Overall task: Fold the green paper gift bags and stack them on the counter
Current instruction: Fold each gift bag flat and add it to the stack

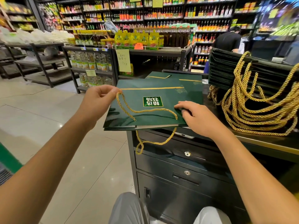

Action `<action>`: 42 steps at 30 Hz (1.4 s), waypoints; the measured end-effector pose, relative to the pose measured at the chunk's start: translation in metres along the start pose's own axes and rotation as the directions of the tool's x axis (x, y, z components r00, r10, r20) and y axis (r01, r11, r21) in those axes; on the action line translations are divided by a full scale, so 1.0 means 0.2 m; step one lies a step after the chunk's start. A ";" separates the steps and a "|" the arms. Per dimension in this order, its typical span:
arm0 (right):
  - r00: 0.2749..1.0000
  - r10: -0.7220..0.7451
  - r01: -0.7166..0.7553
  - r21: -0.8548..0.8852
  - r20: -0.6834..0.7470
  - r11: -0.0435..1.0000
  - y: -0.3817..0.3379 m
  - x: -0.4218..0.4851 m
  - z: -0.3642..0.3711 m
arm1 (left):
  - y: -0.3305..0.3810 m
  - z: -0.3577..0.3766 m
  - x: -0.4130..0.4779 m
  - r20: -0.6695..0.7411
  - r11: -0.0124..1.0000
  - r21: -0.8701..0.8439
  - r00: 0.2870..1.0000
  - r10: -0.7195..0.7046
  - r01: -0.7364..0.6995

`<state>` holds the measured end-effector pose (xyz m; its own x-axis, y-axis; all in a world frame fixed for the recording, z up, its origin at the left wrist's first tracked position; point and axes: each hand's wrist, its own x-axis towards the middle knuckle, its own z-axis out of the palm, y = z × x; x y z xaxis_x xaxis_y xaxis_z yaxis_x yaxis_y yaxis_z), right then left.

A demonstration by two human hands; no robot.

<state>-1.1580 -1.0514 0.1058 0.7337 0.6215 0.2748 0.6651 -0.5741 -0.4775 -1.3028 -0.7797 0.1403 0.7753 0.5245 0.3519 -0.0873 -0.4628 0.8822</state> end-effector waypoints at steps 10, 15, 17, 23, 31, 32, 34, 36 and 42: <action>0.980 0.128 -0.107 0.142 -0.149 0.984 0.00 0.00 -0.04 | -0.23 0.15 -0.05 0.063 0.978 0.023 0.976 -0.209 0.208; 0.963 0.220 -0.165 0.306 -0.154 0.938 0.00 -0.02 -0.08 | -0.30 0.16 -0.13 -0.017 0.997 -0.045 0.997 -0.071 0.070; 0.967 0.203 -0.141 0.336 -0.157 0.931 -0.01 -0.02 -0.09 | -0.30 0.18 -0.18 -0.061 0.998 -0.051 0.998 -0.031 0.028; 0.974 0.161 -0.071 0.458 -0.159 0.886 -0.07 -0.04 -0.09 | -0.25 0.14 -0.24 -0.152 0.996 -0.094 0.988 -0.012 -0.002; 0.946 0.092 0.075 0.485 -0.312 0.872 -0.27 0.05 -0.27 | 0.01 -0.12 -0.07 -0.172 0.995 -0.082 0.984 0.043 -0.058; 0.942 0.080 0.086 0.464 -0.327 0.882 -0.30 0.06 -0.32 | 0.06 -0.15 -0.04 -0.168 0.994 -0.093 0.985 0.046 -0.062; 0.937 0.075 0.095 0.458 -0.340 0.884 -0.36 0.09 -0.43 | 0.16 -0.20 0.03 -0.146 0.990 -0.126 0.988 0.045 -0.063; 0.936 0.084 0.084 0.448 -0.343 0.890 -0.38 0.11 -0.55 | 0.28 -0.21 0.11 -0.103 0.987 -0.144 0.993 0.053 -0.067; 0.911 0.180 -0.020 0.396 -0.371 0.918 -0.35 0.12 -0.86 | 0.60 -0.07 0.31 0.078 0.984 -0.156 0.992 0.098 -0.085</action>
<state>-1.1633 -1.0886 0.2896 0.8397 0.2651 0.4740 0.5408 -0.3283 -0.7744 -1.2746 -0.7926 0.2716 0.8095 0.4192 0.4111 -0.2491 -0.3888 0.8870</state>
